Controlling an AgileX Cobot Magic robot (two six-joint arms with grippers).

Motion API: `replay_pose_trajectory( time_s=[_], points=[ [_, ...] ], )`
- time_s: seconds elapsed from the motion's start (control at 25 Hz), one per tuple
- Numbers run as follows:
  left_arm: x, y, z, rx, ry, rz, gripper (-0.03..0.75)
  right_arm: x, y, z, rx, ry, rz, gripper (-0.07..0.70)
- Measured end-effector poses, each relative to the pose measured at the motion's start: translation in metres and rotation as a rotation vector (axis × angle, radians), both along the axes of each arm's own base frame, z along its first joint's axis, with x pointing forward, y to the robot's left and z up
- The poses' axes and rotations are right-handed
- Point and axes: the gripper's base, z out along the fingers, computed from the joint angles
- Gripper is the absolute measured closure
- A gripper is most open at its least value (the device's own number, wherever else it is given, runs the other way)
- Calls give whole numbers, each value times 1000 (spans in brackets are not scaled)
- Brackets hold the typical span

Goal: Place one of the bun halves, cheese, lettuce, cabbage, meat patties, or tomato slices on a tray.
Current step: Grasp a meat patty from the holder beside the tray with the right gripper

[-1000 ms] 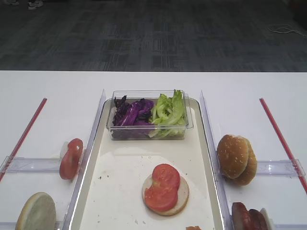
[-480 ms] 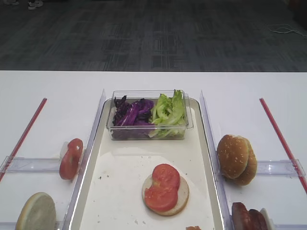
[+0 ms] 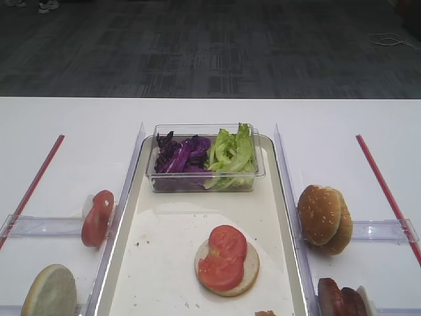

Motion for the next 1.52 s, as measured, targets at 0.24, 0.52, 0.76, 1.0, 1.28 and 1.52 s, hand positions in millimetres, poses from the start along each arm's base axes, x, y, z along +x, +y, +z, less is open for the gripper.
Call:
replay_pose_trajectory(
  time_s=[0.24, 0.52, 0.76, 1.0, 1.28, 1.52],
  points=[
    [0, 0, 0, 0, 0, 0, 491, 6, 1, 11, 15, -29, -7, -55],
    [0, 0, 0, 0, 0, 0, 491, 6, 3, 13, 42, -35, -10, -55],
    [0, 0, 0, 0, 0, 0, 491, 6, 4, 13, 61, -30, -38, -55],
    [0, 0, 0, 0, 2, 0, 491, 12, 6, 11, 101, 2, -41, -55],
    [0, 0, 0, 0, 2, 0, 491, 25, 10, 4, 126, 59, 13, -55],
    [0, 0, 0, 0, 2, 0, 491, 31, 26, -5, 114, 140, 96, -55]
  ],
)
